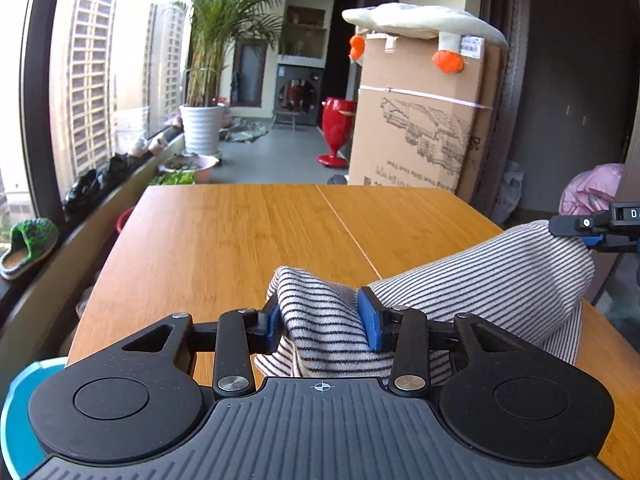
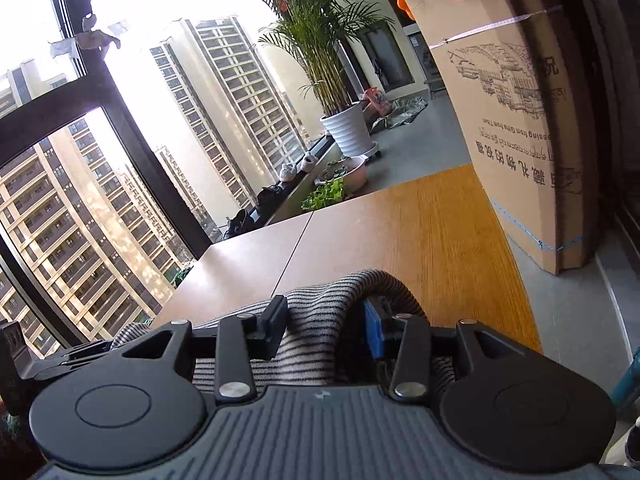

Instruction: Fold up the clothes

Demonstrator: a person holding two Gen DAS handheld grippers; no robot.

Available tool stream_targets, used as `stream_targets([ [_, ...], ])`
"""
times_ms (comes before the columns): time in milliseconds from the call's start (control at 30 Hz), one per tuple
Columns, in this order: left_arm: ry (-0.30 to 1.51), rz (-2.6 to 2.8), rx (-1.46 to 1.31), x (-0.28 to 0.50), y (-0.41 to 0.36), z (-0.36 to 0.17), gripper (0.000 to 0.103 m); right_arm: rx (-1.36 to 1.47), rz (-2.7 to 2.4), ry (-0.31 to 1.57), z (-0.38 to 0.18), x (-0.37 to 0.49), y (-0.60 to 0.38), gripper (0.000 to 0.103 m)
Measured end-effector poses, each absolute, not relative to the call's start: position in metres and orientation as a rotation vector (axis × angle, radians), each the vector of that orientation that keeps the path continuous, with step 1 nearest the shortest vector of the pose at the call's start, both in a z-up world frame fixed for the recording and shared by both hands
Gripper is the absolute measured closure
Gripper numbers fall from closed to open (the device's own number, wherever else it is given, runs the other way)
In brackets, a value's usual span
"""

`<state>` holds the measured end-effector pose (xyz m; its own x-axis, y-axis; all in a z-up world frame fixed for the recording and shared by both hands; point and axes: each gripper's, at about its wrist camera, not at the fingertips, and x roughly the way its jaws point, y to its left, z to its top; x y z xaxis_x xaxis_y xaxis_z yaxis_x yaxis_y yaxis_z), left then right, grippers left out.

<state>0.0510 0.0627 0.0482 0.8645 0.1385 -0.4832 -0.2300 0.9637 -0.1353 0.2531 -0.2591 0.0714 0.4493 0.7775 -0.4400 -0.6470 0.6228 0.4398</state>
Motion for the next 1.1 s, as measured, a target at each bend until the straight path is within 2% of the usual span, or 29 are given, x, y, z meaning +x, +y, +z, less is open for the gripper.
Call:
stream_targets([
  [67, 0.485, 0.183, -0.229, 0.042, 0.061, 0.046, 0.059, 0.203, 0.889, 0.665, 0.070, 0.253, -0.251, 0.064],
  [100, 0.484, 0.177, -0.258, 0.038, 0.062, 0.047, 0.056, 0.192, 0.897, 0.679, 0.068, 0.253, -0.246, 0.072],
  [133, 0.485, 0.166, -0.325, 0.035, 0.069, 0.050, 0.051, 0.175, 0.905, 0.693, 0.067, 0.252, -0.242, 0.079],
  [167, 0.485, 0.161, -0.389, 0.034, 0.077, 0.051, 0.046, 0.152, 0.909, 0.699, 0.064, 0.249, -0.239, 0.080],
  [233, 0.508, 0.148, -0.524, 0.038, 0.093, 0.050, 0.021, 0.111, 0.906, 0.700, 0.061, 0.243, -0.238, 0.080],
  [300, 0.534, 0.135, -0.662, 0.042, 0.110, 0.049, 0.019, 0.108, 0.902, 0.715, 0.057, 0.238, -0.242, 0.080],
  [400, 0.607, 0.095, -0.738, 0.053, 0.123, 0.039, 0.022, 0.121, 0.902, 0.737, 0.053, 0.230, -0.251, 0.080],
  [533, 0.628, 0.115, -0.648, 0.074, 0.122, 0.037, 0.048, 0.139, 0.898, 0.749, 0.053, 0.231, -0.254, 0.080],
  [633, 0.617, 0.135, -0.637, 0.101, 0.139, 0.037, 0.060, 0.148, 0.895, 0.751, 0.051, 0.247, -0.239, 0.080],
  [700, 0.576, 0.170, -0.576, 0.122, 0.147, 0.049, 0.061, 0.156, 0.894, 0.741, 0.056, 0.264, -0.220, 0.083],
  [733, 0.544, 0.181, -0.535, 0.130, 0.150, 0.057, 0.061, 0.161, 0.896, 0.721, 0.062, 0.271, -0.212, 0.087],
  [867, 0.479, 0.170, -0.476, 0.142, 0.149, 0.077, 0.061, 0.136, 0.889, 0.621, 0.081, 0.285, -0.193, 0.087],
  [967, 0.501, 0.176, -0.436, 0.121, 0.132, 0.061, 0.061, 0.158, 0.865, 0.675, 0.067, 0.288, -0.202, 0.087],
  [1100, 0.442, 0.161, -0.338, 0.075, 0.088, 0.052, 0.060, 0.168, 0.857, 0.702, 0.043, 0.274, -0.225, 0.087],
])
